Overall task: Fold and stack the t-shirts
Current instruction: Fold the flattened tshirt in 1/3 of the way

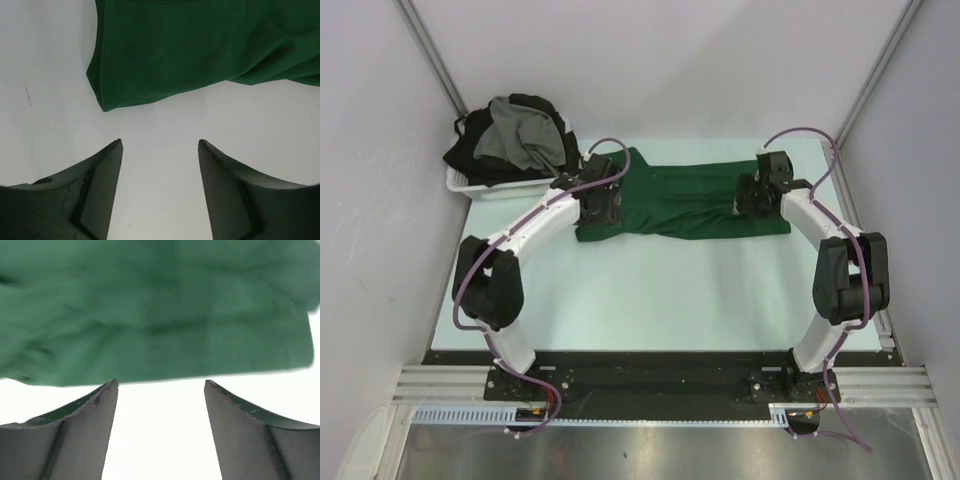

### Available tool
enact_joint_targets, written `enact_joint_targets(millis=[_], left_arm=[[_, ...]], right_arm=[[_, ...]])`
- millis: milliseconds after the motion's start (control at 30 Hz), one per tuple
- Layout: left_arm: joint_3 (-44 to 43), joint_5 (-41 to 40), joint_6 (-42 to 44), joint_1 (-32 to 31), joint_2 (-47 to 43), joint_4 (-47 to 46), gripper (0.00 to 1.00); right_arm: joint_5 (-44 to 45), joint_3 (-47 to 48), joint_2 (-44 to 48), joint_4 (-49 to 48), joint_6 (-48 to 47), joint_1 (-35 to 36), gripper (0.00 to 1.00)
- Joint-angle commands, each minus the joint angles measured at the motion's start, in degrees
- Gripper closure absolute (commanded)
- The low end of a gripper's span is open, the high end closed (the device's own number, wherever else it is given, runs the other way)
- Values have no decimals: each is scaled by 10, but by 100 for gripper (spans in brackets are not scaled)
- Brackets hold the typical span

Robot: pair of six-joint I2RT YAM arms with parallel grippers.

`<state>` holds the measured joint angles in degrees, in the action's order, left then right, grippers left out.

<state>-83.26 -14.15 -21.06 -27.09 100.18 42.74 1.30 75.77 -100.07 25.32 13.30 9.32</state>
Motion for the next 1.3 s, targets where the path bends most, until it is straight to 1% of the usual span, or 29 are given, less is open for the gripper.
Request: enact_joint_targets(millis=[0,33,67,100,133,167,200,400,533,667,867,1100,1267], left_arm=[[-4,24,-11,-4,2,-43,38],[-5,24,-11,-5,5,-48,49],[-8,23,-11,-4,9,-50,55],[-10,25,-10,-5,13,-52,64],[-14,25,-8,-6,17,-54,87],[-19,23,-9,-6,21,-52,99],[-22,23,-8,-5,33,-51,100],[-35,26,-4,-6,62,-52,100],[-52,11,-7,-6,88,-36,100],[-73,-5,-17,-6,116,-12,100],[-86,-26,-20,-7,134,-9,100],[-99,-67,-23,-1,164,11,100],[-105,-61,-32,14,178,17,100]], right_arm=[[13,-4,19,20,-1,-13,50],[12,-3,16,25,0,-15,60],[7,-4,12,25,-2,-18,68],[7,-2,4,24,-2,-19,85],[7,-3,1,25,1,-19,93],[5,-1,-3,22,0,-20,96],[6,0,-9,19,-1,-20,100],[16,6,-36,18,-7,-25,100],[27,10,-61,10,-13,-33,100],[52,34,-93,12,-24,-38,100],[70,68,-133,15,-26,-47,100],[55,84,-164,20,-26,-50,100],[59,83,-172,25,-29,-51,100]])
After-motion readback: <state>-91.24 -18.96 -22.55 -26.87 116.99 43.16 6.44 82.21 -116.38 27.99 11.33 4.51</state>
